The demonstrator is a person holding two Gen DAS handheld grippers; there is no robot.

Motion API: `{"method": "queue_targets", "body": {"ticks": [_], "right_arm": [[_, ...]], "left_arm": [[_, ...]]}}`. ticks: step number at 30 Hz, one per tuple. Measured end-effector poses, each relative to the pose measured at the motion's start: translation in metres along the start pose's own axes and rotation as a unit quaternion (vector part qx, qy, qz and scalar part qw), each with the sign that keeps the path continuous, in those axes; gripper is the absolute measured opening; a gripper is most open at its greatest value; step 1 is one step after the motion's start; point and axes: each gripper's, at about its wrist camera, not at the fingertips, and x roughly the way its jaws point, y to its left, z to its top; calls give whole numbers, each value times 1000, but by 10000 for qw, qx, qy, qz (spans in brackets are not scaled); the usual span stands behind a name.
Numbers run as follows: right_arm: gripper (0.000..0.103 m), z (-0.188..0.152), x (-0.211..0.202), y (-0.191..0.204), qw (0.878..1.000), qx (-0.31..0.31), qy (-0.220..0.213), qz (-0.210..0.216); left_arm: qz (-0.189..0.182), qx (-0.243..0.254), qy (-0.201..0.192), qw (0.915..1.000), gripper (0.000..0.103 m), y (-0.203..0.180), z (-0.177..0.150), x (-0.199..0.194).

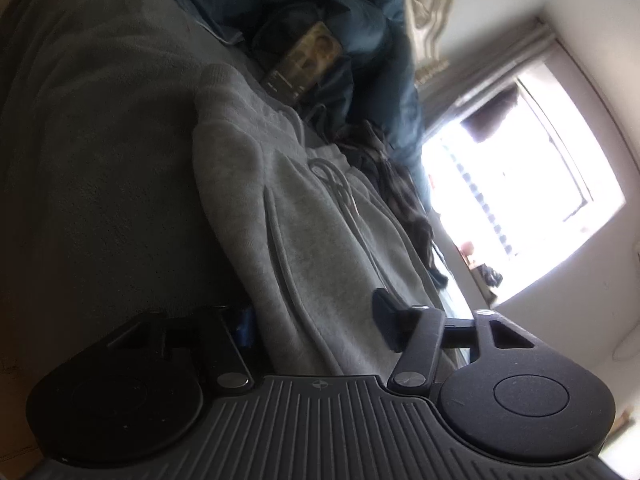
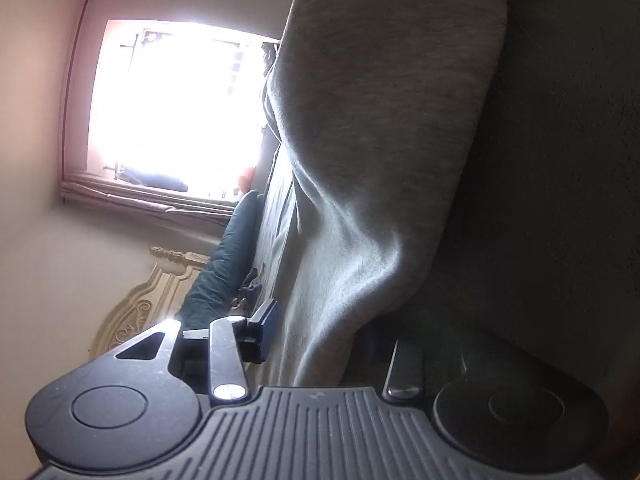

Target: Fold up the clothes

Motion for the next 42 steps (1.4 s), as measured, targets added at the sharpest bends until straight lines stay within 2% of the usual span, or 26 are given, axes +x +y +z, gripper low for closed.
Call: {"method": "queue_targets", "body": {"ticks": [2, 6, 8, 9, 12, 15, 17, 19, 22, 24, 25, 26, 29, 34, 38, 42], "right_arm": [[43, 0, 1, 1, 10000, -17, 34, 25], [43, 7, 0, -4, 9994, 214, -251, 67], [42, 9, 4, -8, 9985, 389, -378, 98], [41, 7, 8, -5, 9989, 326, -336, 78], [44, 0, 20, 3, 9997, 156, -175, 40], [44, -11, 34, 7, 9982, 159, 461, 361], [42, -13, 36, 6, 9990, 129, 355, 235], [37, -6, 36, -1, 9991, 349, 95, 238], [30, 1, 45, -2, 9989, 399, -8, 256], [22, -4, 55, 7, 9996, 156, 144, 201], [8, -6, 60, 12, 9996, 43, 226, 184], [6, -8, 64, 18, 9993, -56, 311, 202], [6, -9, 65, 40, 9985, -439, 167, 266], [6, -4, 64, 74, 9950, -859, 30, 499], [6, 2, 75, 105, 9894, -1381, -36, 457], [6, 15, 91, 142, 9806, -1916, -183, 368]], "left_arm": [[-267, 58, 153, 9995, 47, 0, 1, -3], [-399, 188, 261, 9987, 48, -2, 4, -3], [-293, 65, 337, 9990, 48, 0, 6, 7], [-257, 7, 374, 9990, 48, 0, 7, 11], [-538, 20, 428, 9976, 46, -8, 4, 11], [-926, 252, 502, 9941, 46, -15, 2, 4], [-911, 295, 544, 9939, 46, -16, 2, 4], [-827, 249, 578, 9946, 44, -16, 3, 7], [-781, 200, 524, 9954, 38, -19, 3, 9], [-779, 206, 438, 9958, 26, -23, 3, 8], [-783, 219, 379, 9960, 22, -25, 3, 7], [-786, 232, 321, 9961, 17, -27, 3, 5], [-798, 231, 93, 9965, 11, -32, 7, -1], [-717, 278, -141, 9969, 9, -38, 16, -14], [-650, 284, -155, 9974, 9, -47, 24, -5], [-591, 521, -258, 9966, 9, -68, 37, 11]]}}
